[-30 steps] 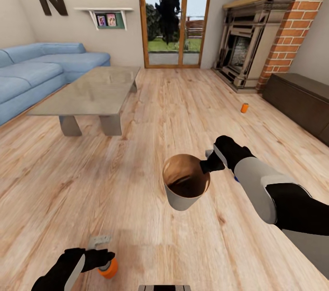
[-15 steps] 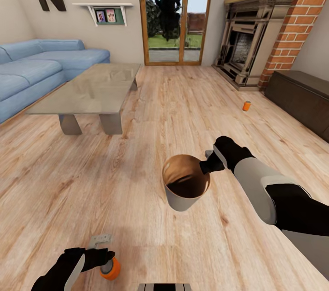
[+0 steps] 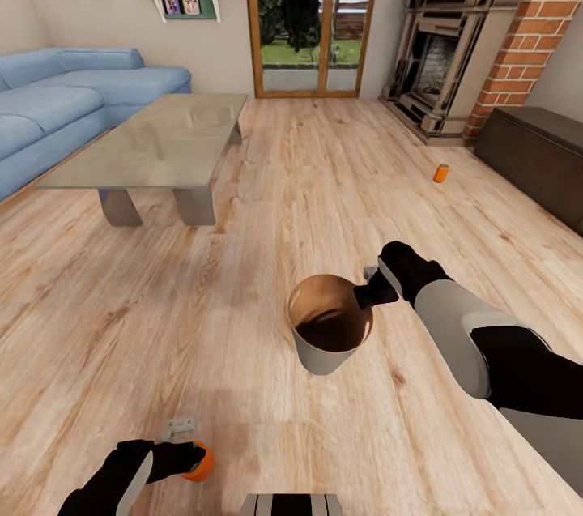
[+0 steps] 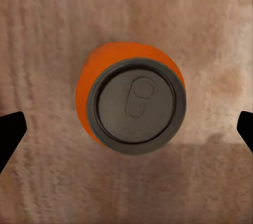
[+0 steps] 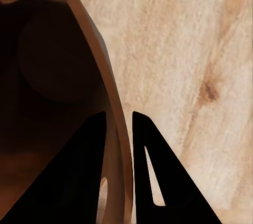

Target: Put the three can of soda from the living room inside the tash can in the kitchen.

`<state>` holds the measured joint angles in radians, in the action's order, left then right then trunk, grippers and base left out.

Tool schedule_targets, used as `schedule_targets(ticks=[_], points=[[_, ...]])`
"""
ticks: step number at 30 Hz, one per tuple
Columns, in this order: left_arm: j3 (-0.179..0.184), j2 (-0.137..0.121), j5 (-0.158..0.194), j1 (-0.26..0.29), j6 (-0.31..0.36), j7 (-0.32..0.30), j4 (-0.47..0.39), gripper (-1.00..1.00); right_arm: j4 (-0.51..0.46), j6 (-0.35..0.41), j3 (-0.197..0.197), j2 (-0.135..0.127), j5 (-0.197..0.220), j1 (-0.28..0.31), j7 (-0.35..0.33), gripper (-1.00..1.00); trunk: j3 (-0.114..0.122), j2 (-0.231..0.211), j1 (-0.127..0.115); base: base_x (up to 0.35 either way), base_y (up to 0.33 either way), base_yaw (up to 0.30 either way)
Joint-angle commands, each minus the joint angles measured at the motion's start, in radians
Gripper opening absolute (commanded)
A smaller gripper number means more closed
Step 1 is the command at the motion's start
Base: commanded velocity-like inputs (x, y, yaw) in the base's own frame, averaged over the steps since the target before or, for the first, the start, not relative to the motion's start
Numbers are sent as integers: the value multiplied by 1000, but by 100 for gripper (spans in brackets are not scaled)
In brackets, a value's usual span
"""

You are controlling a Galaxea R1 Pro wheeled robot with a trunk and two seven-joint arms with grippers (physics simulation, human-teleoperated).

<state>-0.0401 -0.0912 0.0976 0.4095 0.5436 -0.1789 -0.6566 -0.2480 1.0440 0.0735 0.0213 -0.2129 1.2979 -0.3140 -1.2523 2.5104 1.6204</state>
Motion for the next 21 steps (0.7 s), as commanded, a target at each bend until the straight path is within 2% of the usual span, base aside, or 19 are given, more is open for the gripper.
schedule_targets(ticks=[1, 8, 13, 21], points=[[0, 0, 0, 0, 0, 0, -1, 100, 0, 3, -8, 0, 28, 0, -5, -100, -1, 0, 0, 0, 0, 0], [3, 0, 2, 0, -6, -1, -4, 100, 0, 3, -6, 1, 27, 0, -4, -100, -9, 0, 0, 4, -1, 0], [3, -1, 2, -1, -9, -3, -6, 100, 0, 3, -6, 1, 27, 0, -4, -100, -14, 0, 0, 148, -30, 0], [3, 0, 2, -1, -9, -3, -6, 100, 0, 3, -5, 2, 27, 0, -4, -100, -22, 0, 0, 26, -4, 0]])
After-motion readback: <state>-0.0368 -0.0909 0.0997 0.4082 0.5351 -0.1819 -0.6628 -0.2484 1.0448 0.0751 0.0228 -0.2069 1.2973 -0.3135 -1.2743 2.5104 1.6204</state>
